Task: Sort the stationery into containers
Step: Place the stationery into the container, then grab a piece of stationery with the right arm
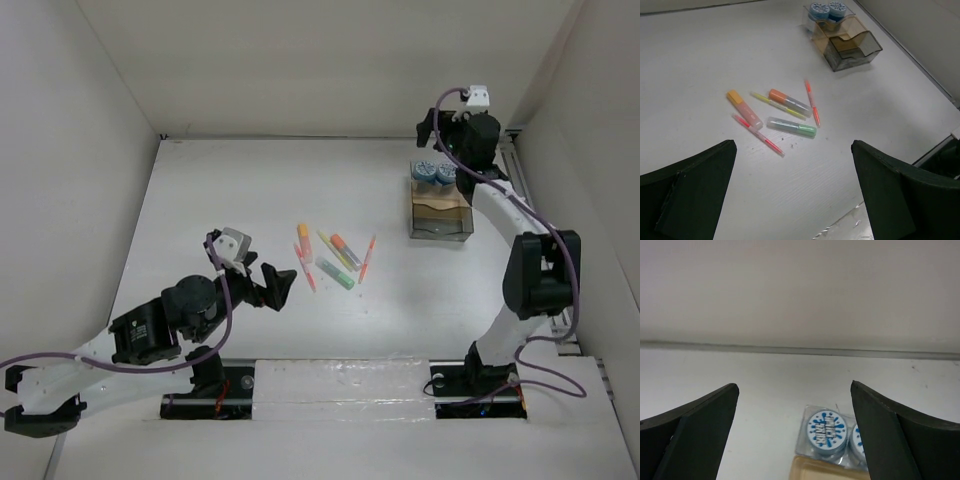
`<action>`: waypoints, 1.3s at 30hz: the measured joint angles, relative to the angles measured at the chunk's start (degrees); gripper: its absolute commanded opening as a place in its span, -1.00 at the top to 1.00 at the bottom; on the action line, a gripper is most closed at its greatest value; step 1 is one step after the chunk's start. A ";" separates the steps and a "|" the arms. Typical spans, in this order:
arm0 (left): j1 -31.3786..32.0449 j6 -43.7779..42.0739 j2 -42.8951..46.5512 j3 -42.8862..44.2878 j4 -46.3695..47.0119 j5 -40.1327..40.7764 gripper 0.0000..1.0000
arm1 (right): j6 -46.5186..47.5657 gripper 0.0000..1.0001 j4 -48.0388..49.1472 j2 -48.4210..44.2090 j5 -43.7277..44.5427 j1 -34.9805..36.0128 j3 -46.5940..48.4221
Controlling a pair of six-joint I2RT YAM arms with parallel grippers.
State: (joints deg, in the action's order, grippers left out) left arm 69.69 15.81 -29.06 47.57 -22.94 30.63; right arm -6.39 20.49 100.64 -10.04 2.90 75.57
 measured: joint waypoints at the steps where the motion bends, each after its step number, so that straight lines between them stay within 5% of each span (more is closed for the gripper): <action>1: 0.00 0.46 -0.20 0.00 -0.02 1.07 -0.98 | -0.37 -1.00 -3.10 -1.44 6.03 2.38 1.66; 6: 0.00 6.23 -6.84 1.38 -3.06 9.33 -0.98 | -4.46 -1.00 -13.70 -10.21 36.54 20.41 5.64; 9: 0.00 10.78 -13.16 3.37 -5.38 12.81 -0.98 | -7.78 -1.00 -17.86 -17.59 42.56 29.55 2.08; 16: -0.07 19.85 -16.79 3.54 -3.78 8.87 -0.98 | -23.39 -1.00 -33.57 -25.92 47.98 33.62 -3.82; 21: -0.07 22.84 -18.25 4.13 1.31 4.31 -0.98 | -34.86 -1.00 -44.81 -22.88 48.98 38.95 -8.17; 25: -0.85 25.53 -29.31 12.15 -2.10 2.86 -0.98 | -40.54 -0.98 -50.25 -17.64 49.00 40.17 -9.62; 27: -4.55 25.53 -35.56 15.58 -1.92 -2.45 -0.98 | -42.16 -0.94 -51.41 -14.82 48.52 39.89 -9.75; 30: -19.82 24.30 -40.52 15.72 -1.60 -13.40 -0.98 | -43.60 -0.89 -51.32 -11.19 46.51 38.47 -9.81; 33: -29.86 23.65 -40.98 14.75 -2.75 -14.38 -0.98 | -44.30 -0.89 -50.27 -9.22 44.26 37.29 -10.58; 39: -30.01 23.71 -33.59 13.40 -7.89 -9.31 -0.98 | -44.65 -0.71 -48.30 -4.26 40.48 37.31 -10.78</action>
State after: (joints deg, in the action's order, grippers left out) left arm 39.68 39.53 -62.65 60.97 -30.83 21.32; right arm -51.05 -27.81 96.38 30.44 40.21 64.79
